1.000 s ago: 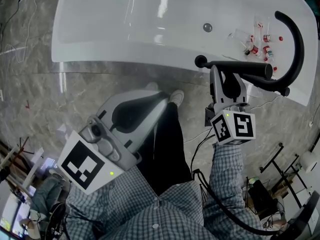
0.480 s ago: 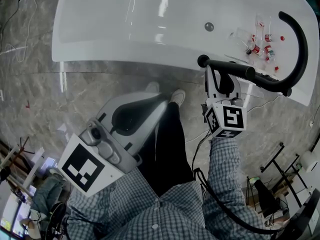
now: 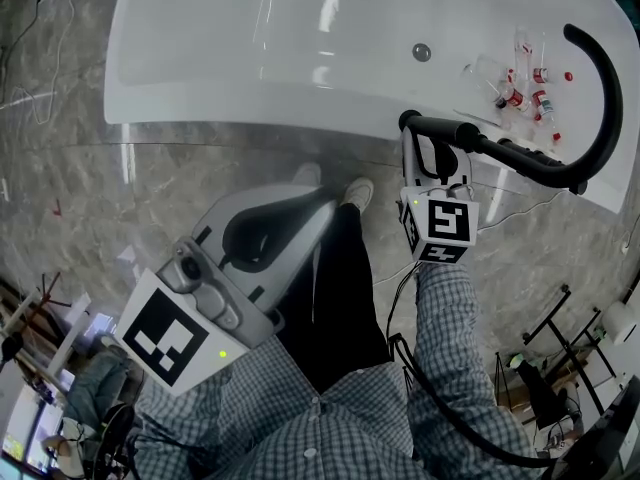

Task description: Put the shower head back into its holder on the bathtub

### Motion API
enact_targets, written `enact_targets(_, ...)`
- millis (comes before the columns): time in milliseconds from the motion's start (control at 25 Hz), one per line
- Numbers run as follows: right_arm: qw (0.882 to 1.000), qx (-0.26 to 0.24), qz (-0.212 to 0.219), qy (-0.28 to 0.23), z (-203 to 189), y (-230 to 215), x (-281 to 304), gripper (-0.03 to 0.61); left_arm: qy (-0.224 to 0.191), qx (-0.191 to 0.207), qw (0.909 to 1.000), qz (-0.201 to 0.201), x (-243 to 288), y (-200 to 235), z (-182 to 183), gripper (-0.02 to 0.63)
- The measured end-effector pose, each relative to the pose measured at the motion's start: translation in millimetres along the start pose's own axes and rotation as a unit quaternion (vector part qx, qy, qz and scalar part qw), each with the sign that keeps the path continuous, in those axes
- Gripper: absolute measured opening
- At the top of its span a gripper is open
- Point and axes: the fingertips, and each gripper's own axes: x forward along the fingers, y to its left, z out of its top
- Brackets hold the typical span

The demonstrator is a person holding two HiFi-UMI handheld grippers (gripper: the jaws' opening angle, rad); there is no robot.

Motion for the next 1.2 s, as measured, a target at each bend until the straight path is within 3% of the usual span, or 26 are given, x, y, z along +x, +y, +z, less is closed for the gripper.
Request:
enact_targets(760,0.999,0.041,0.007,0.028,-21,6,-13,0.121,0.010,0.010,0.9997,-0.019,5,-8,3,0.009)
enact_targets(960,0.997,0.076,-0.010,0.016,-7,0,-43,0.121,0.012,0.023,0.9993,-0.028,3,-22,19,0.009)
enact_targets(1200,0.997,0.081,-0.004,-0.016,37,-12,-89,0.103,-0.002,0.051,0.9976,-0.046,7,-47,54,0.009)
